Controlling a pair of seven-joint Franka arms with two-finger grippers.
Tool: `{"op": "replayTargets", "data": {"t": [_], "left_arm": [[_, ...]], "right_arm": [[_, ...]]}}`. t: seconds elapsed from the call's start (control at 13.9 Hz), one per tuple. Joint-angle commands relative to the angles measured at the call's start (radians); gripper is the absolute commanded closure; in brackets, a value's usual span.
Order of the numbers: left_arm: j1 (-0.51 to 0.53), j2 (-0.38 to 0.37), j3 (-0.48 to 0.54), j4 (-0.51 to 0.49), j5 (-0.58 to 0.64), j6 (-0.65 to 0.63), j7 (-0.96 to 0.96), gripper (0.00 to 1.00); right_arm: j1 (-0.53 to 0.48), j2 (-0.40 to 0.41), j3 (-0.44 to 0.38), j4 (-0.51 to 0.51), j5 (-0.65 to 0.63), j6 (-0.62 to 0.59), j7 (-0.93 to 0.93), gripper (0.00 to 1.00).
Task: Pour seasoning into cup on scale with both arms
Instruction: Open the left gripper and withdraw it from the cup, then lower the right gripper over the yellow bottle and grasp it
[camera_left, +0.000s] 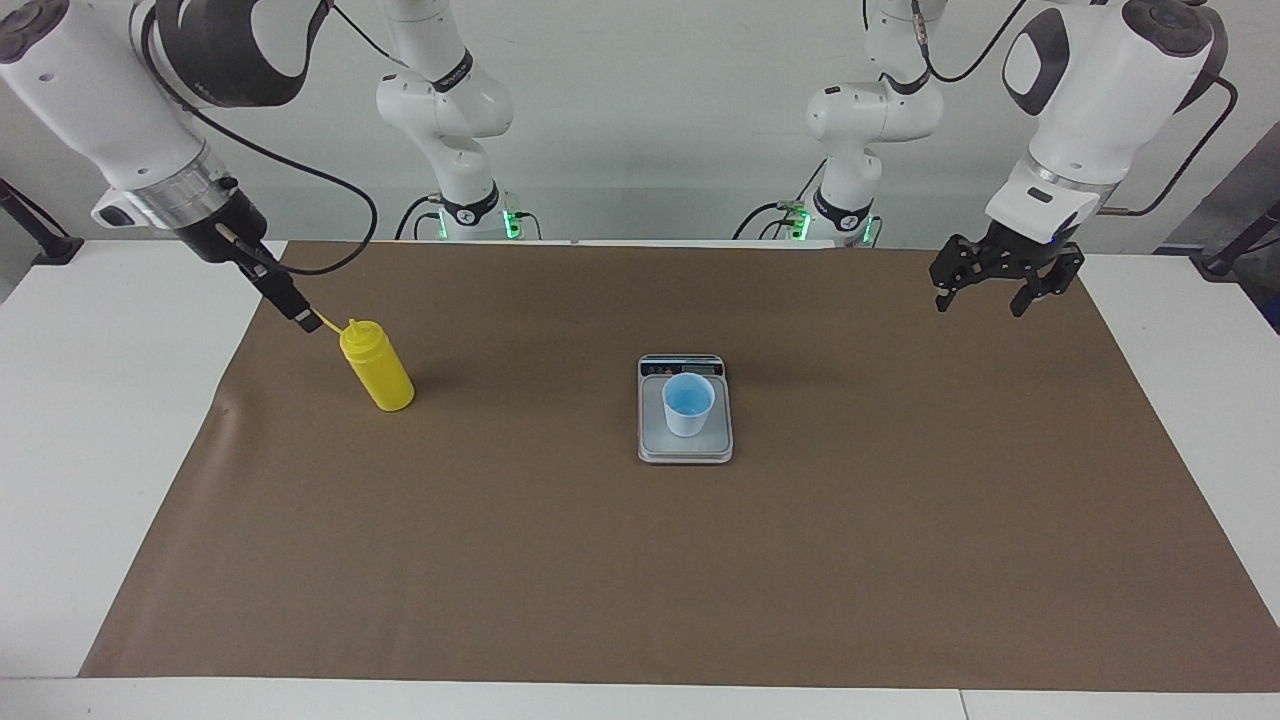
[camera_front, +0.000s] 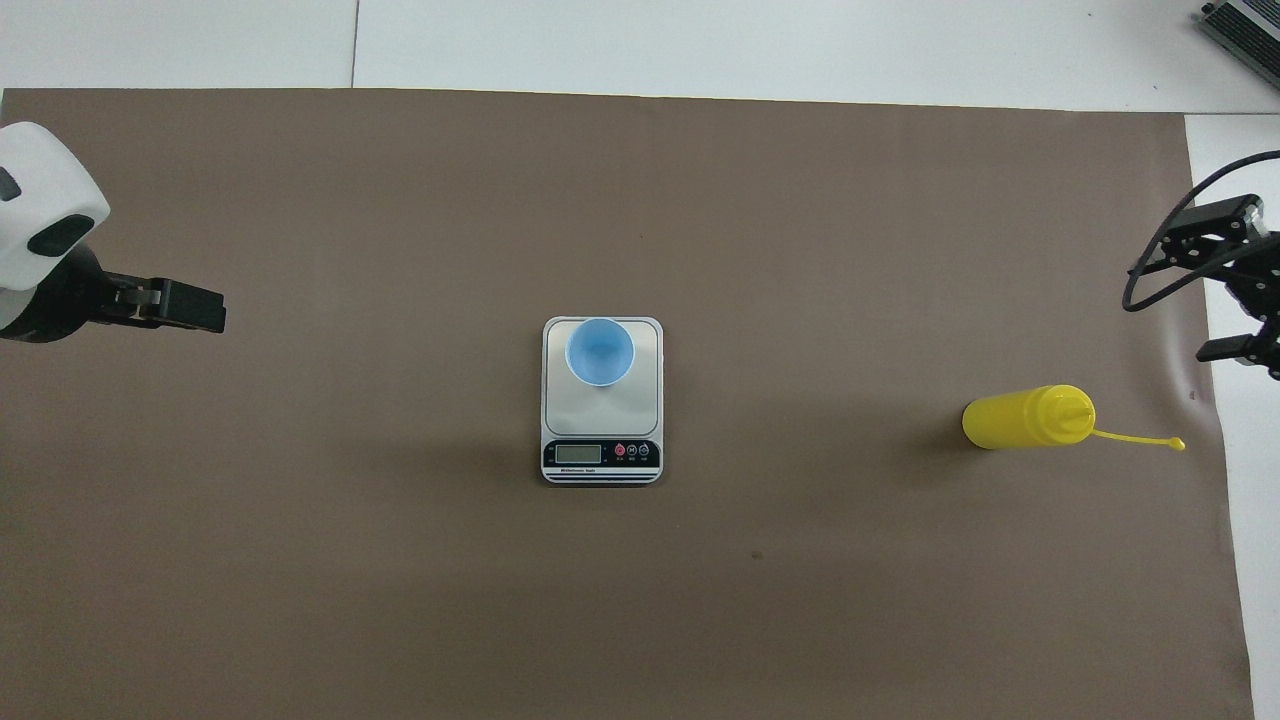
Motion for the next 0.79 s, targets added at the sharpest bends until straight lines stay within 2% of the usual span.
{"op": "replayTargets", "data": {"t": [0.0,0.14,0.43,0.57,0.72], "left_arm": [[0.046,0.015,-0.011,0.035,0.008,-0.032,0.021,0.0],[0.046,0.014,-0.011,0.026,0.007,-0.029,0.02,0.0],[0.046,0.015,-0.015,0.079,0.016,-0.093,0.018,0.0],[0.051,0.018,-0.012,0.114,0.002,-0.141,0.015,0.0],[0.051,0.04,-0.014,0.182,-0.001,-0.214,0.012,0.0]], "right_arm": [[-0.056,0.053,0.008,0.0,0.047,-0.005,0.039,0.0],[-0.125,0.121,0.008,0.008,0.148,-0.037,0.041,0.0],[-0.164,0.199,0.007,0.033,0.2,-0.045,0.085,0.0],[-0.202,0.297,0.008,0.113,0.217,-0.127,0.091,0.0],[-0.227,0.361,0.011,0.166,0.228,-0.162,0.091,0.0]]}}
